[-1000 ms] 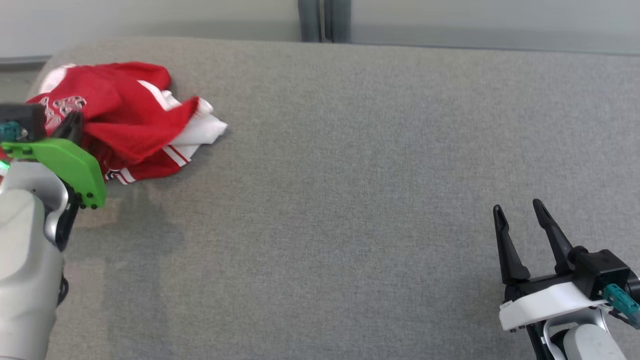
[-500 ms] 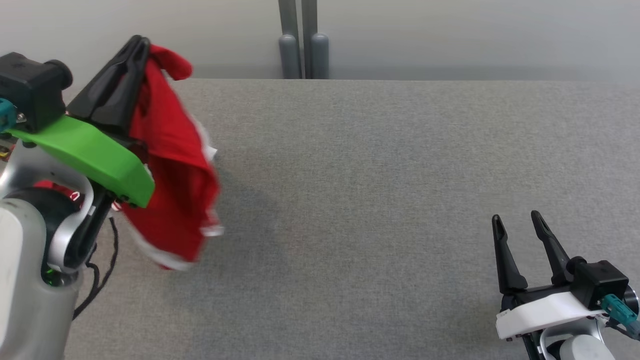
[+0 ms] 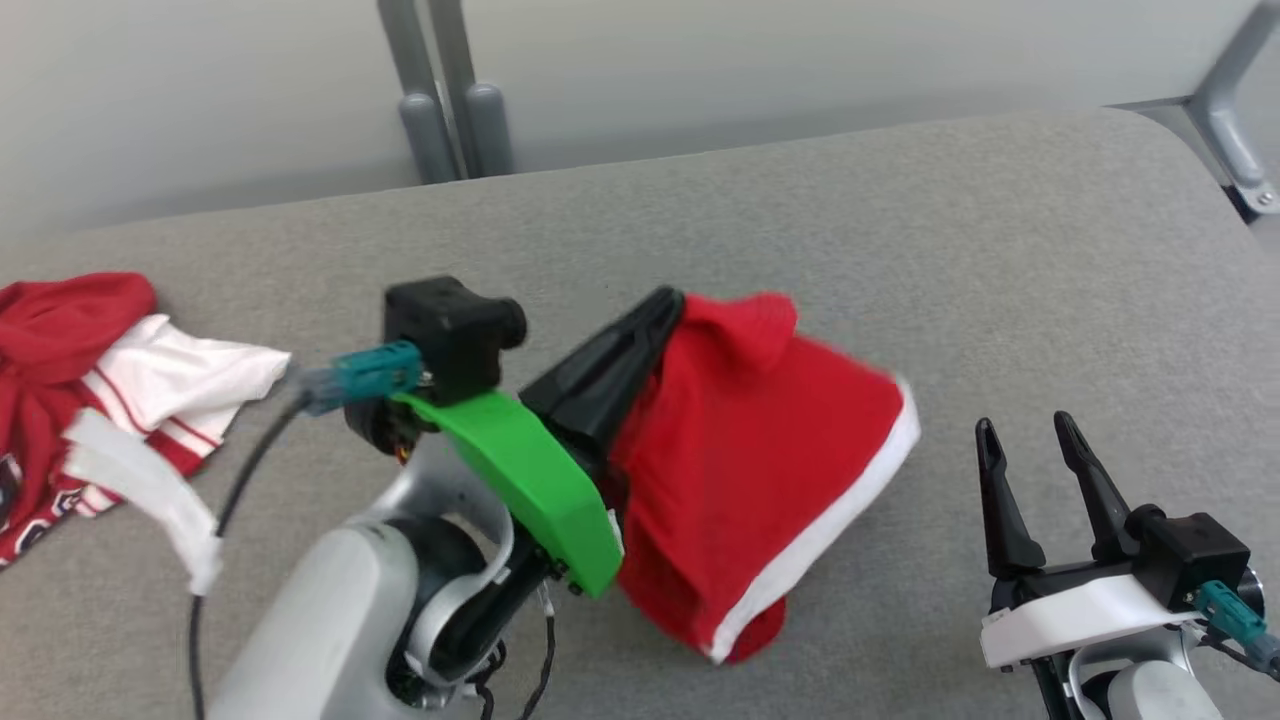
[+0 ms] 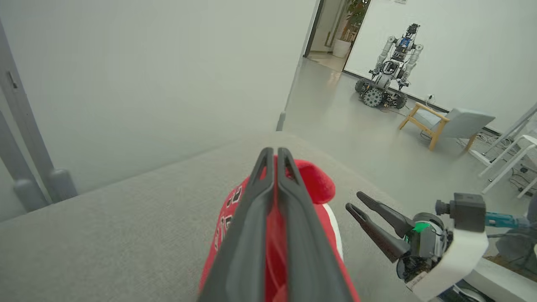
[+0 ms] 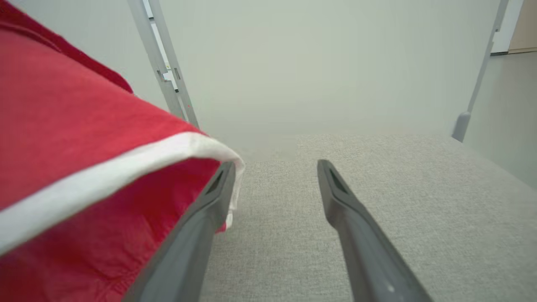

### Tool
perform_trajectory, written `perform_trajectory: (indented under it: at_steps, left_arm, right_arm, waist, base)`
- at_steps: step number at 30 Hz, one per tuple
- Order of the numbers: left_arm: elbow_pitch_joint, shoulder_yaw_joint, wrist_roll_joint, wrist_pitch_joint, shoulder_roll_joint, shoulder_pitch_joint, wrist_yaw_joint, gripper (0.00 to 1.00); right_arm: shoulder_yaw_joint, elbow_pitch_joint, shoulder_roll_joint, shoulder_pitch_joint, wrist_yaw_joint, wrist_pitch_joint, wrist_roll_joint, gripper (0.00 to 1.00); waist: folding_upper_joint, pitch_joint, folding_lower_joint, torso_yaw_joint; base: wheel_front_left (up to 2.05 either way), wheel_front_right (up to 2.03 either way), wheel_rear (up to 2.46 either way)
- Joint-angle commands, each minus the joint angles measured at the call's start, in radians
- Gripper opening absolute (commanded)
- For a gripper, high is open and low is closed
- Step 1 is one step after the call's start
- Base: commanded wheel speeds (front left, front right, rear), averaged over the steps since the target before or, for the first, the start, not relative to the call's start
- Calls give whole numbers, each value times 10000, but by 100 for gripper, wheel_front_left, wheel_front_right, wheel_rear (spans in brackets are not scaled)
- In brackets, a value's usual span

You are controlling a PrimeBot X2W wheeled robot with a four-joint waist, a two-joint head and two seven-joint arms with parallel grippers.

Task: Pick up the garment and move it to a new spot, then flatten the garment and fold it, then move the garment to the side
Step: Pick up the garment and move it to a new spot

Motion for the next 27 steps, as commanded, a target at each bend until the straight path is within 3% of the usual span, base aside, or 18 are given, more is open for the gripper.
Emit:
perform_trajectory:
  at_steps: [1,4,5,10,11,12,13,14,18,21,27]
  left_arm:
    - [752,-34,-95,-156,-64,239,-21,0]
    - [2915,63,-83,-711,-229,227,-126,0]
    - [3685,57,204,-1301,-209,-73,-391,0]
    - [7606,278,857,-3534,-329,-567,-518,0]
    - [8285,260,1101,-4019,-348,-691,-521,6]
    - [8782,301,1149,-4402,-400,-783,-519,38]
    - [9299,384,1121,-4834,-480,-864,-506,82]
    - [9643,407,1184,-5152,-518,-929,-492,100]
    - [10223,603,1543,-6625,-528,-959,-191,100]
    - [9833,917,1605,-6885,-456,-462,-84,100]
    - [7476,2383,2004,-6931,-275,1374,318,100]
  right_arm:
    - [-30,-43,20,-94,1,-31,99,100]
    - [-121,-45,50,-98,1,-33,82,100]
    - [-107,-46,58,-108,1,-31,56,100]
    - [-169,-63,46,-108,1,-33,20,100]
    - [-179,-66,50,-79,1,-31,13,100]
    - [-187,-76,45,-49,1,-33,-7,100]
    - [-211,-89,30,-5,1,-33,-39,100]
    - [-238,-99,10,37,1,-31,-50,100]
    - [-405,-251,-119,275,1,-33,-157,100]
    - [-694,-408,-172,452,1,-31,-211,100]
    - [-962,-661,-292,831,1,-31,-391,100]
  waist:
    - [-1,237,1,-921]
    - [-1,388,1,-1264]
    - [-1,433,1,-1390]
    - [-1,499,1,-1717]
    - [-1,472,1,-1727]
    - [-1,453,1,-1727]
    - [-1,428,1,-1704]
    - [-1,380,1,-1661]
    - [-1,139,1,-1191]
    - [-1,-38,1,-719]
    - [-1,-433,1,266]
  base:
    - [0,0,0]
    - [0,0,0]
    - [0,0,0]
    - [0,0,0]
    - [0,0,0]
    - [0,0,0]
    - [0,0,0]
    - [0,0,0]
    - [0,0,0]
    - [0,0,0]
    - [0,0,0]
